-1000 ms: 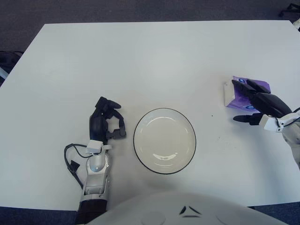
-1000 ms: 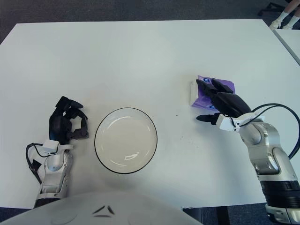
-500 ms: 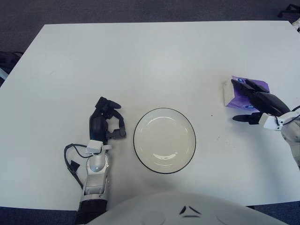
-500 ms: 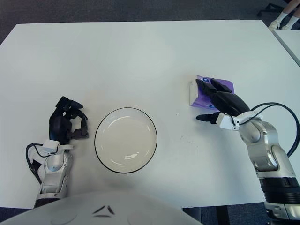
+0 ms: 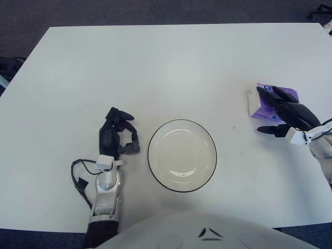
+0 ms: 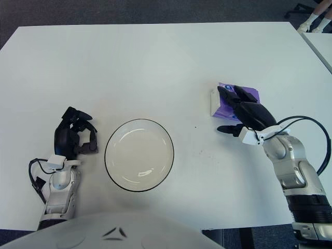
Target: Put the tissue paper into the plate.
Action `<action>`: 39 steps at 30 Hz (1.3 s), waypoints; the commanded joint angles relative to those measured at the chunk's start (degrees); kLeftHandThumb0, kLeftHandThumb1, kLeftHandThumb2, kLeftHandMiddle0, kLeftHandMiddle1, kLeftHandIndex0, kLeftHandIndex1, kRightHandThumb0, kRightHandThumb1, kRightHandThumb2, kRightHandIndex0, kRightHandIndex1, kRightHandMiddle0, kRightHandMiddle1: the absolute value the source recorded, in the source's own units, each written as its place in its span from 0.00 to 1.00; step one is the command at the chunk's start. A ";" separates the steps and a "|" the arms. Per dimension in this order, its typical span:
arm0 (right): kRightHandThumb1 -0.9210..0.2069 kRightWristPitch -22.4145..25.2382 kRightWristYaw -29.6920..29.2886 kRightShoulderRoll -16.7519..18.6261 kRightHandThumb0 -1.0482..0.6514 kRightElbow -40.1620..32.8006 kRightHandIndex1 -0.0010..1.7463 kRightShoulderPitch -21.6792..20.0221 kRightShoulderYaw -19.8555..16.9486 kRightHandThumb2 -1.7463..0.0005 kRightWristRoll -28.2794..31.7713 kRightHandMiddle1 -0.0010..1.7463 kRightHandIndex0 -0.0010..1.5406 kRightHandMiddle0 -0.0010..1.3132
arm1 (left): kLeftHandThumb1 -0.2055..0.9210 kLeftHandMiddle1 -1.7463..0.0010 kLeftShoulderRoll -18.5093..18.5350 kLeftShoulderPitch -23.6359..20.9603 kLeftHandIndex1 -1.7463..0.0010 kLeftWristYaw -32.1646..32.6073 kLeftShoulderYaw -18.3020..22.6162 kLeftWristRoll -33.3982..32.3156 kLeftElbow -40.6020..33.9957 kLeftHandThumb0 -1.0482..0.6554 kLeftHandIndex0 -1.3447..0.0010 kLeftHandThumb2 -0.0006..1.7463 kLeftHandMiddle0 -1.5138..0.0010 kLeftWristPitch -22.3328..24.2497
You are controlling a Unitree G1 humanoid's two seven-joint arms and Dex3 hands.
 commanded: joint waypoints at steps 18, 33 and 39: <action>0.19 8.90 2.31 1.65 0.01 -12.21 0.00 2.47 -7.06 0.80 3.93 0.00 0.00 0.00 | 0.16 0.00 -0.48 3.25 0.02 0.70 -0.07 0.91 3.61 0.61 0.53 0.98 0.41 2.11; 0.33 13.28 3.62 2.21 0.06 -15.21 0.00 0.24 -7.25 0.70 4.28 0.00 0.00 0.00 | 0.21 0.00 -0.59 3.22 0.01 0.08 -0.24 0.15 3.34 0.61 0.57 0.95 0.44 2.34; 0.34 12.26 3.30 1.01 0.05 -14.40 0.00 -1.25 -6.03 0.66 1.37 0.00 0.00 0.00 | 0.20 0.00 -0.50 3.18 0.01 0.48 -0.15 0.49 3.74 0.61 0.56 0.96 0.43 1.95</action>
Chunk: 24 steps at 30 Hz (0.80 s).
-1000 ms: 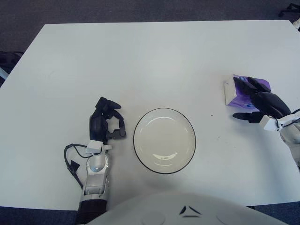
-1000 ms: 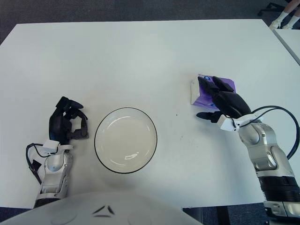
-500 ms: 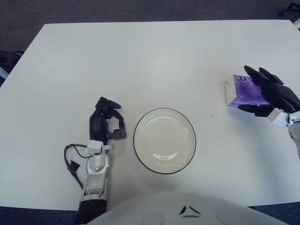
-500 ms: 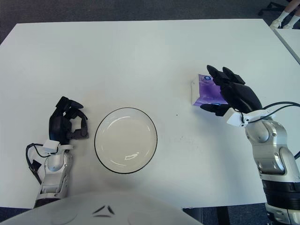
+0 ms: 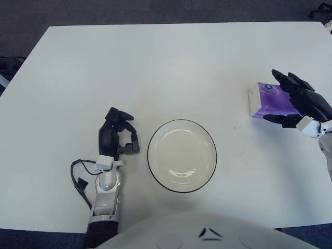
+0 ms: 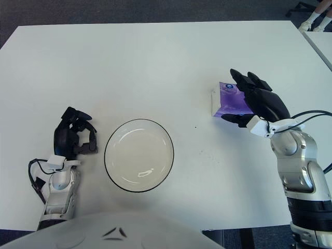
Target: Put the tissue paper into the plate.
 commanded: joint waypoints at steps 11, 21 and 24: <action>0.29 -3.53 1.91 -2.42 0.03 6.25 0.00 -6.86 5.75 0.67 -2.34 0.00 0.00 0.00 | 0.18 0.00 -0.21 3.41 0.01 0.18 0.07 0.39 3.50 0.61 0.55 0.97 0.42 1.82; 0.18 -9.22 1.79 -3.44 0.00 14.52 0.00 -10.74 8.59 0.73 -1.45 0.00 0.00 0.00 | 0.19 0.00 -0.24 3.70 0.01 0.34 0.12 0.52 3.37 0.61 0.55 0.96 0.43 1.40; 0.14 -11.14 1.35 -3.55 0.00 16.46 0.00 -11.53 9.05 0.76 -1.39 0.00 0.00 0.00 | 0.19 0.00 -0.22 3.74 0.02 0.52 0.13 0.78 3.36 0.61 0.55 0.96 0.43 1.39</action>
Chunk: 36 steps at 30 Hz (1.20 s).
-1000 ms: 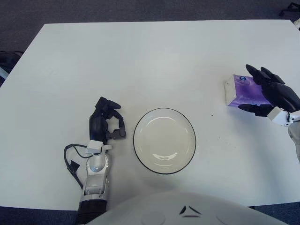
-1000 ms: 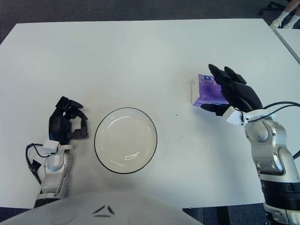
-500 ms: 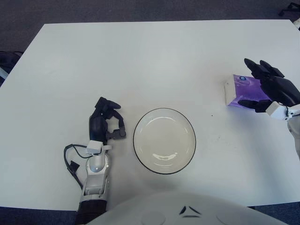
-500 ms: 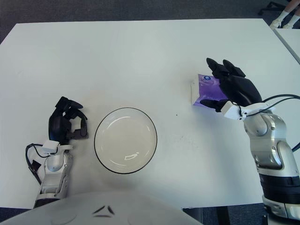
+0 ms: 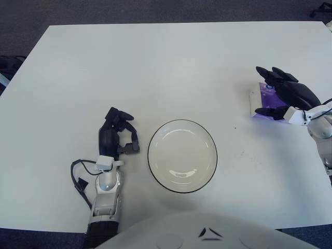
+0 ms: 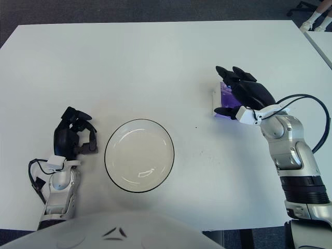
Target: Put the tissue paper into the plate.
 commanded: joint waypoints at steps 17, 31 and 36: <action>0.14 -7.35 0.72 -1.85 0.00 14.00 0.00 -6.42 7.10 0.80 -2.51 0.00 0.00 0.00 | 0.20 0.00 -0.43 3.68 0.01 0.23 0.20 0.06 3.09 0.61 0.56 0.96 0.43 1.91; 0.14 -8.27 3.97 -2.19 0.00 17.77 0.00 -6.78 10.39 0.80 -1.64 0.00 0.00 0.00 | 0.23 0.00 -0.21 3.81 0.00 -0.10 0.42 -0.06 3.14 0.61 0.59 0.94 0.45 1.48; 0.13 -7.88 4.75 -1.80 0.00 18.97 0.00 -6.19 10.68 0.80 -0.62 0.00 0.00 0.00 | 0.25 0.00 -0.12 3.89 0.00 -0.19 0.43 -0.10 2.88 0.61 0.60 0.92 0.46 1.55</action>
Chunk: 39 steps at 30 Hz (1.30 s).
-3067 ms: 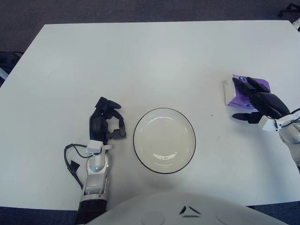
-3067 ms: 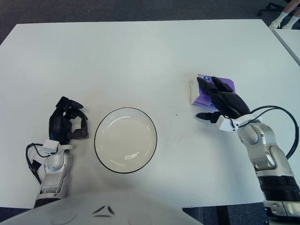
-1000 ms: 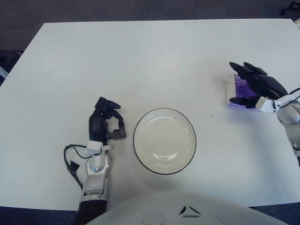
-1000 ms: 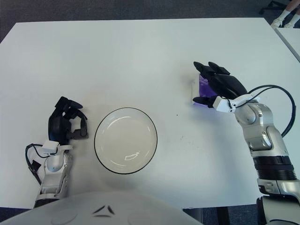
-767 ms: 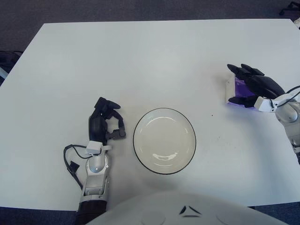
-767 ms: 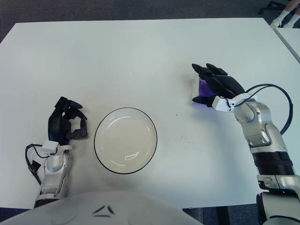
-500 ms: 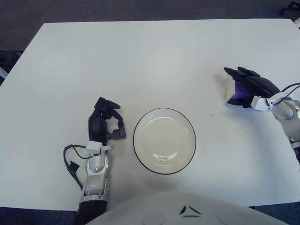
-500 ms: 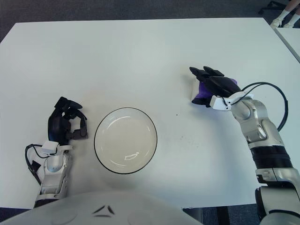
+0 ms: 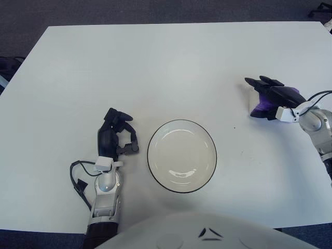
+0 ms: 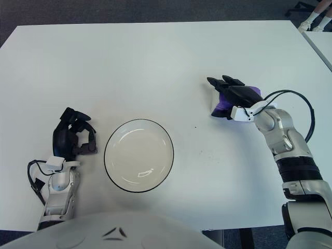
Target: Put the tissue paper into the plate.
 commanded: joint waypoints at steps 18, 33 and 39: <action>0.12 0.77 2.29 0.43 0.00 2.57 0.00 2.58 2.17 0.80 1.27 0.00 0.00 0.00 | 0.27 0.00 -0.39 3.93 0.00 0.24 0.13 0.40 1.78 0.61 0.61 0.91 0.48 3.73; 0.57 -6.51 -14.77 7.91 0.24 22.54 0.79 1.71 2.38 0.41 0.67 0.69 0.01 0.00 | 0.23 0.00 0.34 3.90 0.00 -0.39 0.24 0.34 2.38 0.61 0.59 0.94 0.45 2.19; 0.64 -10.20 -19.74 8.12 0.28 27.41 0.98 -1.11 3.73 0.34 -0.93 0.96 0.19 0.16 | 0.22 0.00 0.49 3.80 0.00 -0.55 0.39 -0.01 2.93 0.61 0.58 0.94 0.45 1.21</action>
